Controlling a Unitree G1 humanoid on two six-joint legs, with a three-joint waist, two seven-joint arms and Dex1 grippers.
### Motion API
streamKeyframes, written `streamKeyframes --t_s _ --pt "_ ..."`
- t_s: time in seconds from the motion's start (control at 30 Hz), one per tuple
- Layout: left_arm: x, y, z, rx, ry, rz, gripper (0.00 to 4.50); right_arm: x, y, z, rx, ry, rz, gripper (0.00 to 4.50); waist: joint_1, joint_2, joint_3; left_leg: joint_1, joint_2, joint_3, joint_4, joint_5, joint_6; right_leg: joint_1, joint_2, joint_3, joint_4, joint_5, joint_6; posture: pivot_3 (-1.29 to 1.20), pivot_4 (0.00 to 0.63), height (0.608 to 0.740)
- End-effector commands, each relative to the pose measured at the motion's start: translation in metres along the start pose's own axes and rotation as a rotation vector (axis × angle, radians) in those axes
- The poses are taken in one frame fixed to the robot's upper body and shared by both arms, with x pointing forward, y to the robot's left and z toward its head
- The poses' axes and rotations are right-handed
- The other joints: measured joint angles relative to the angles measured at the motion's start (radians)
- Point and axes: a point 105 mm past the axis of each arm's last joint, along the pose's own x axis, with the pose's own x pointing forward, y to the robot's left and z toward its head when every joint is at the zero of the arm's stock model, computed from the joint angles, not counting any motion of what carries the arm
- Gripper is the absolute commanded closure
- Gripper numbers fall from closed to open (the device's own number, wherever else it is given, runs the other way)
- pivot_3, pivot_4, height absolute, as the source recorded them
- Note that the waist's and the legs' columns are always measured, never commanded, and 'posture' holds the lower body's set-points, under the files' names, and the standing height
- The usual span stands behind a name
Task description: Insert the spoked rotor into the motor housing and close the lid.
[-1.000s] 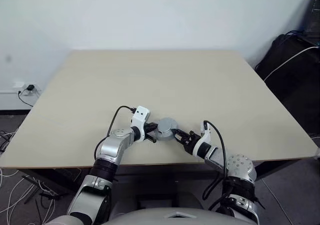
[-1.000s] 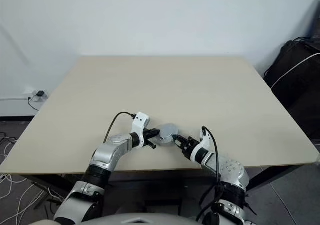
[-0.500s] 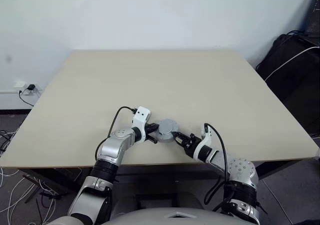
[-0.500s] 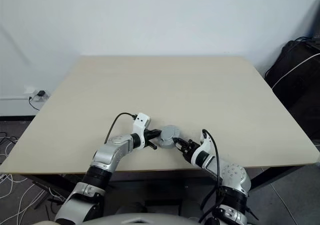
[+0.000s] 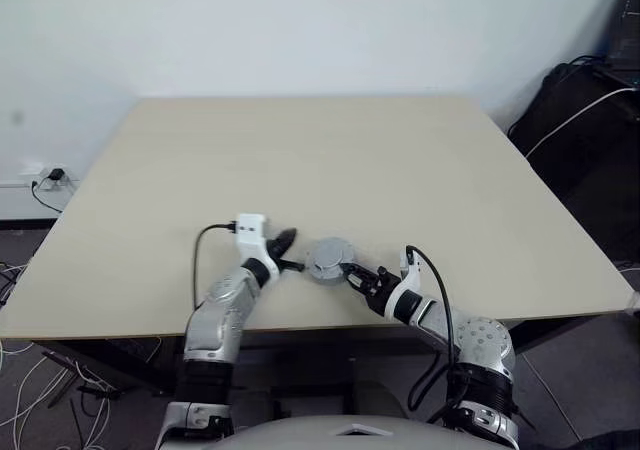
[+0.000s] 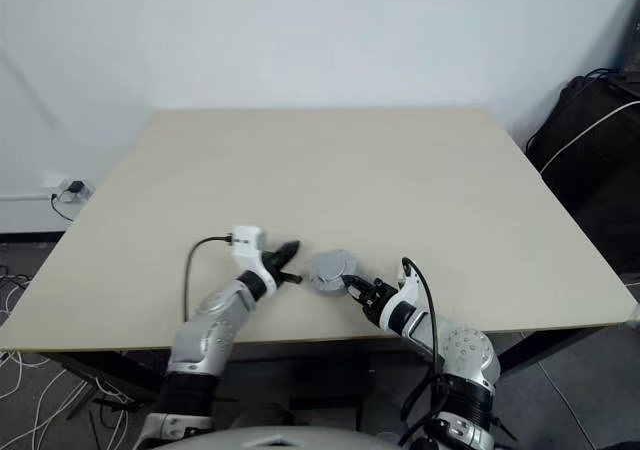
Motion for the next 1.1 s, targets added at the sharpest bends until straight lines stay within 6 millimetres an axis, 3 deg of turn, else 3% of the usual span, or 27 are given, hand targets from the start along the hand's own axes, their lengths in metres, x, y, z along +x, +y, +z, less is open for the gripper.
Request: streamKeyframes --t_s 0.03,0.17,0.43,0.53,0.67,0.9,1.1 --pt "-0.020 -0.002 0.012 -0.219 -0.116 -0.038 4.50 0.006 0.038 0.000 0.026 -0.024 0.204 3.22 0.000 0.000 0.000 0.000 0.000 0.000 0.000 0.000 0.000 0.000 0.000 0.000 0.000 0.000 0.000 0.00 0.000 0.740" --pt "-0.042 -0.004 -0.006 -0.370 -0.089 -0.065 4.50 0.003 0.062 0.003 0.063 -0.040 0.353 3.22 -0.001 -0.001 0.003 -0.001 0.000 0.001 0.000 -0.001 0.002 0.000 0.000 0.000 -0.002 0.000 0.000 0.00 0.000 0.740" --pt "-0.062 -0.035 -0.010 -0.743 -0.155 -0.239 4.50 0.000 0.085 0.003 0.072 -0.018 0.463 3.22 -0.007 -0.001 0.005 -0.001 0.000 0.001 0.002 -0.001 0.002 0.001 0.000 0.000 -0.002 -0.001 0.000 0.00 0.000 0.740" --pt "-0.065 -0.041 -0.009 -0.814 -0.163 -0.277 3.89 0.001 0.086 0.002 0.065 -0.003 0.458 3.22 -0.011 -0.001 0.005 -0.001 0.000 0.001 0.002 -0.001 0.002 0.000 0.001 0.000 -0.001 -0.001 0.000 0.00 0.000 0.740" --pt "-0.070 -0.040 -0.005 -0.957 -0.238 -0.287 2.52 0.001 0.088 0.002 0.049 0.020 0.454 3.22 -0.010 -0.001 0.005 -0.001 0.000 0.001 0.002 -0.001 0.002 0.000 0.001 0.000 -0.001 -0.001 0.000 0.00 0.000 0.740" --pt "-0.070 -0.048 -0.009 -1.022 -0.251 -0.302 0.20 0.002 0.086 -0.003 0.043 0.063 0.432 3.22 -0.009 -0.001 0.005 -0.001 -0.002 0.001 0.002 -0.001 0.002 0.001 0.001 0.000 -0.002 -0.001 -0.001 0.00 0.000 0.740" --pt "-0.066 -0.052 -0.010 -1.044 -0.241 -0.319 0.06 0.003 0.083 -0.011 0.036 0.118 0.410 3.22 -0.009 -0.001 0.005 -0.001 -0.005 0.001 0.002 -0.001 0.002 0.001 0.001 0.000 -0.002 -0.001 -0.001 0.00 0.000 0.740"
